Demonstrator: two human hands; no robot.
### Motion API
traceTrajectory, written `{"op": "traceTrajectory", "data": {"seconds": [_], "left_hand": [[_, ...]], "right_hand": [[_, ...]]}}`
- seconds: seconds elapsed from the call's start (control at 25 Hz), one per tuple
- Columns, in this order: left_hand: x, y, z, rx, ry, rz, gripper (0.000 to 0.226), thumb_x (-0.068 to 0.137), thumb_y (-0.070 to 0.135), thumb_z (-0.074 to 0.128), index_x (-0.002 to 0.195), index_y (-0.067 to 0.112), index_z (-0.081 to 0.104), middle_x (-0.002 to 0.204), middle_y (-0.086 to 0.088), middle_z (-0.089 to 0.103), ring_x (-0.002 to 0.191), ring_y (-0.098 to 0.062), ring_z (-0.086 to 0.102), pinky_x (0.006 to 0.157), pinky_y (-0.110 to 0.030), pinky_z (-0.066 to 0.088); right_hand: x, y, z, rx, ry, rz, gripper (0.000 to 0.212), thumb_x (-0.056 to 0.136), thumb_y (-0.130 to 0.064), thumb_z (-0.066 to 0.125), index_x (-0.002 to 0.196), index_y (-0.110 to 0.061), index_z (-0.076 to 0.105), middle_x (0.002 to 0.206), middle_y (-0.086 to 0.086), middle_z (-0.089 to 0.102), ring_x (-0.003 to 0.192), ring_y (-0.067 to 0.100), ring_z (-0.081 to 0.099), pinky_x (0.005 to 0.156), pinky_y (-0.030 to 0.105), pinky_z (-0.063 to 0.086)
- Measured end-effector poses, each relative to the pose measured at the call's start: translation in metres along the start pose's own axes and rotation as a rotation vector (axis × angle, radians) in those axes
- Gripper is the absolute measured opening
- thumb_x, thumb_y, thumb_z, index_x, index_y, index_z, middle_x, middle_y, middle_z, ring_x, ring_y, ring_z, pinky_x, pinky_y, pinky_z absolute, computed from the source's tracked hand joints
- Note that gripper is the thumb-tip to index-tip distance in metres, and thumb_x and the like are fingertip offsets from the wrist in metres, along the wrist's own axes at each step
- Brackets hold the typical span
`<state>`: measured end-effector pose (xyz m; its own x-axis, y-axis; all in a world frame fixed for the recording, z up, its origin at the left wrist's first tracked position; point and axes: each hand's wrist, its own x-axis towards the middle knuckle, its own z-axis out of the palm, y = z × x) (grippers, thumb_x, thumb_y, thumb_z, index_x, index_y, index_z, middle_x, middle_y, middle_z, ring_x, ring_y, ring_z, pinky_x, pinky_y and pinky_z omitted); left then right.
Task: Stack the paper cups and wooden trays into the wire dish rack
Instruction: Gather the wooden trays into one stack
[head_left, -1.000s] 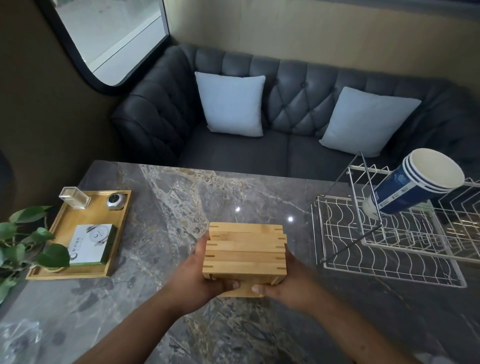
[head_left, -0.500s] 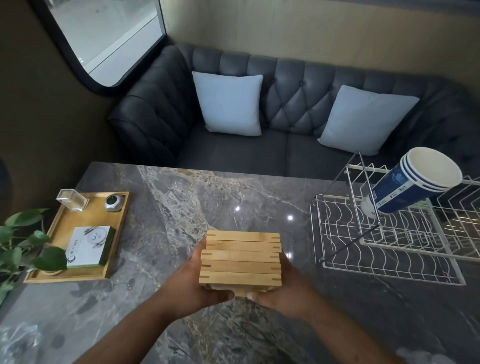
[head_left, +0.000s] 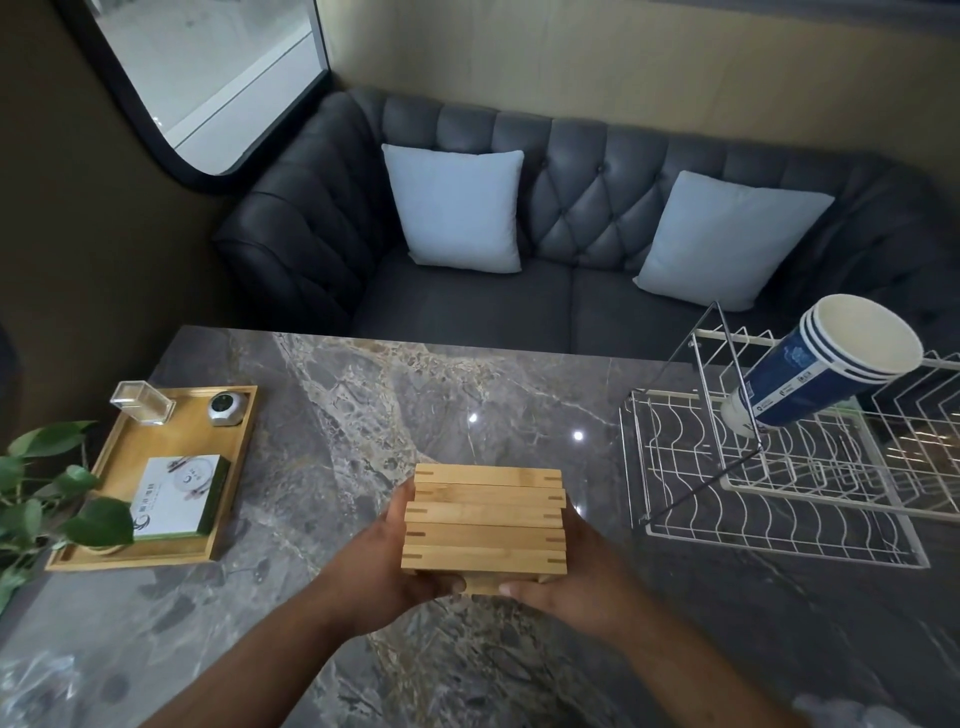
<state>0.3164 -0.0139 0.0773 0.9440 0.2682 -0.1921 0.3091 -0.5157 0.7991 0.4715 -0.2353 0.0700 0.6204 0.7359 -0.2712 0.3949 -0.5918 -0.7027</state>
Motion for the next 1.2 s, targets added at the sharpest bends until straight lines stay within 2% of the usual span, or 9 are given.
{"op": "traceTrajectory", "data": {"seconds": [0.2,0.36,0.48,0.56,0.64,0.72,0.84,1.0,1.2], "left_hand": [[-0.001,-0.003,0.0,-0.025,-0.002,-0.001,0.102,0.066,0.058,0.087,0.139,0.062,0.016,0.125,0.043,0.055,0.108,0.017,0.059,0.075,-0.002,0.048],[0.004,-0.005,-0.013,-0.118,-0.056,-0.036,0.095,0.066,0.055,0.09,0.146,0.035,0.041,0.126,0.027,0.064,0.115,0.003,0.062,0.096,-0.03,0.055],[0.011,0.001,-0.032,-0.358,-0.106,-0.063,0.085,0.07,0.042,0.094,0.143,0.025,0.052,0.133,0.007,0.068,0.123,-0.013,0.065,0.1,-0.04,0.057],[0.015,0.01,-0.041,-0.596,-0.151,-0.086,0.075,0.079,0.032,0.09,0.142,0.026,0.052,0.137,-0.002,0.067,0.124,-0.022,0.065,0.097,-0.041,0.058],[0.019,0.019,-0.043,-0.759,-0.152,-0.134,0.07,0.084,0.035,0.084,0.145,0.024,0.05,0.139,-0.007,0.066,0.126,-0.028,0.064,0.102,-0.051,0.054],[0.023,0.026,-0.038,-0.851,-0.152,-0.198,0.065,0.087,0.043,0.078,0.143,0.021,0.053,0.137,-0.009,0.067,0.125,-0.031,0.064,0.105,-0.057,0.049],[0.022,0.026,-0.029,-0.939,-0.188,-0.351,0.061,0.088,0.05,0.073,0.138,0.018,0.06,0.13,-0.009,0.072,0.119,-0.03,0.068,0.103,-0.053,0.051],[-0.004,0.008,-0.012,-1.029,-0.329,-0.453,0.06,0.089,0.042,0.075,0.139,0.013,0.059,0.135,-0.017,0.068,0.124,-0.036,0.064,0.103,-0.051,0.054],[-0.017,0.004,0.001,-1.181,-0.31,-0.651,0.045,0.083,0.032,0.076,0.118,0.005,0.076,0.127,-0.029,0.068,0.112,-0.045,0.069,0.086,-0.051,0.06]], "right_hand": [[0.004,0.009,0.012,0.024,-0.013,0.049,0.092,0.051,-0.064,0.087,0.131,-0.057,0.04,0.118,-0.037,0.061,0.1,-0.016,0.062,0.085,0.025,0.058],[0.008,-0.005,0.001,0.111,-0.001,0.031,0.1,0.049,-0.056,0.092,0.13,-0.065,0.034,0.124,-0.038,0.06,0.108,-0.018,0.06,0.085,0.023,0.054],[0.013,-0.02,-0.014,0.24,-0.034,0.013,0.101,0.051,-0.047,0.095,0.135,-0.053,0.04,0.129,-0.022,0.063,0.118,-0.003,0.062,0.093,0.032,0.057],[0.015,-0.032,-0.023,0.406,-0.084,0.059,0.092,0.053,-0.044,0.096,0.13,-0.047,0.045,0.125,-0.017,0.066,0.114,0.003,0.067,0.087,0.029,0.06],[0.013,-0.044,-0.022,0.631,-0.117,0.138,0.089,0.056,-0.039,0.095,0.132,-0.034,0.049,0.123,-0.009,0.07,0.109,0.007,0.071,0.08,0.028,0.062],[0.011,-0.051,-0.012,0.807,-0.115,0.27,0.087,0.058,-0.037,0.091,0.134,-0.022,0.052,0.123,0.001,0.073,0.107,0.017,0.074,0.088,0.042,0.063],[0.007,-0.053,0.007,0.953,-0.145,0.424,0.074,0.063,-0.038,0.088,0.13,-0.02,0.063,0.121,0.01,0.076,0.113,0.031,0.072,0.102,0.059,0.053],[0.005,-0.048,0.02,1.067,-0.162,0.524,0.038,0.069,-0.035,0.082,0.103,-0.019,0.082,0.112,0.017,0.078,0.103,0.035,0.076,0.092,0.052,0.057],[0.007,-0.052,0.035,1.072,-0.067,0.662,0.051,0.07,-0.042,0.081,0.114,-0.017,0.075,0.104,0.017,0.08,0.098,0.038,0.076,0.095,0.056,0.058]]}}
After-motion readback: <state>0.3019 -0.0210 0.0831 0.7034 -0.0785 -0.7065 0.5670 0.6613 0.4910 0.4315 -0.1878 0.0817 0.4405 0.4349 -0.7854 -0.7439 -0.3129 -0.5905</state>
